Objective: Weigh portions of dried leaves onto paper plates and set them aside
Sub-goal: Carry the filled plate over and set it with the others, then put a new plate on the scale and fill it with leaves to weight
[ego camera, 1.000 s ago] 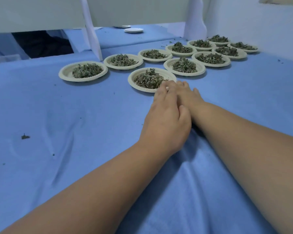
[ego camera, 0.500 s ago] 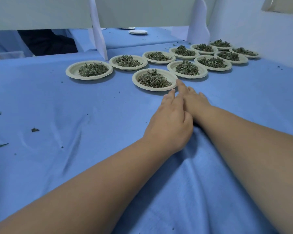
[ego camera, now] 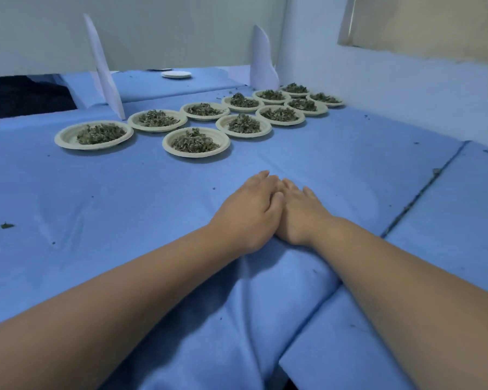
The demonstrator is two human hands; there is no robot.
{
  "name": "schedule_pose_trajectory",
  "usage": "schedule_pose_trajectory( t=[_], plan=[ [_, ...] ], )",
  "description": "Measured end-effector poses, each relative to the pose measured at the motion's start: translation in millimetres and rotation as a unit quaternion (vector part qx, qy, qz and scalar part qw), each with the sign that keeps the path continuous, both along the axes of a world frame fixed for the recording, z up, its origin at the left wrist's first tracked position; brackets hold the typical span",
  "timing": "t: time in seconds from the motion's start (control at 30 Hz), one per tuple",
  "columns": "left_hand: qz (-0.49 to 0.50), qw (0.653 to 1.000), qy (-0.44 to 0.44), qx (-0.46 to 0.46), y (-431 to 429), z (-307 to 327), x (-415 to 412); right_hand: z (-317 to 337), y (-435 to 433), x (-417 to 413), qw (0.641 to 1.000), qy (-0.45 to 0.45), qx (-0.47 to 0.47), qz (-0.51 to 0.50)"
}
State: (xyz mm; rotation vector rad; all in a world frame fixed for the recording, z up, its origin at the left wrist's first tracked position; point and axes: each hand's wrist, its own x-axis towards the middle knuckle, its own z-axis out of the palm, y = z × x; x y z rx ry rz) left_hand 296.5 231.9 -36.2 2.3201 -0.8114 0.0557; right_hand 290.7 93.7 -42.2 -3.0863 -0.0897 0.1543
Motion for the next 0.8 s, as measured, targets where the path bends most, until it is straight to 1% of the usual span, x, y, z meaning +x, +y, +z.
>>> schedule_pose_trajectory(
  t=[0.13,0.2,0.3,0.33,0.37,0.4,0.43,0.47,0.5,0.53,0.57,0.6,0.67,0.73,0.8],
  plan=[
    [-0.036,0.998,-0.025,0.038,-47,12,-38,17,-27,-57,0.998,0.001,-0.013,0.061],
    [-0.073,0.996,-0.036,0.029,-79,22,-63,26,-52,-87,0.998,-0.005,-0.007,0.055],
    [-0.127,0.99,-0.054,-0.004,-130,35,-105,44,-96,-146,0.998,-0.055,-0.015,0.022],
    [-0.147,0.987,-0.058,-0.018,-147,38,-119,52,-105,-168,0.996,-0.085,-0.008,0.004],
    [-0.169,0.983,-0.062,-0.03,-164,41,-134,61,-110,-192,0.993,-0.1,0.034,-0.044],
    [-0.189,0.979,-0.065,-0.039,-181,43,-150,63,-123,-215,0.986,-0.134,0.073,-0.062],
    [-0.207,0.975,-0.066,-0.045,-197,44,-166,62,-142,-240,0.977,-0.189,0.087,-0.055],
    [-0.229,0.97,-0.064,-0.048,-214,46,-182,66,-155,-268,0.97,-0.177,0.137,-0.092],
    [-0.252,0.964,-0.067,-0.051,-229,47,-196,68,-168,-294,0.959,-0.205,0.146,-0.128],
    [-0.274,0.957,-0.074,-0.052,-244,50,-209,59,-188,-319,0.947,-0.239,0.138,-0.162],
    [-0.295,0.95,-0.084,-0.051,-258,53,-221,52,-204,-345,0.933,-0.244,0.151,-0.216],
    [-0.314,0.943,-0.094,-0.05,-272,56,-230,45,-215,-369,0.926,-0.25,0.129,-0.252],
    [-0.339,0.931,-0.118,-0.06,-300,66,-245,37,-233,-413,0.911,-0.276,0.098,-0.291],
    [-0.337,0.927,-0.146,-0.073,-322,74,-246,32,-249,-441,0.898,-0.293,0.091,-0.316],
    [-0.341,0.922,-0.17,-0.066,-348,83,-253,32,-272,-469,0.874,-0.303,0.092,-0.368]
  ],
)
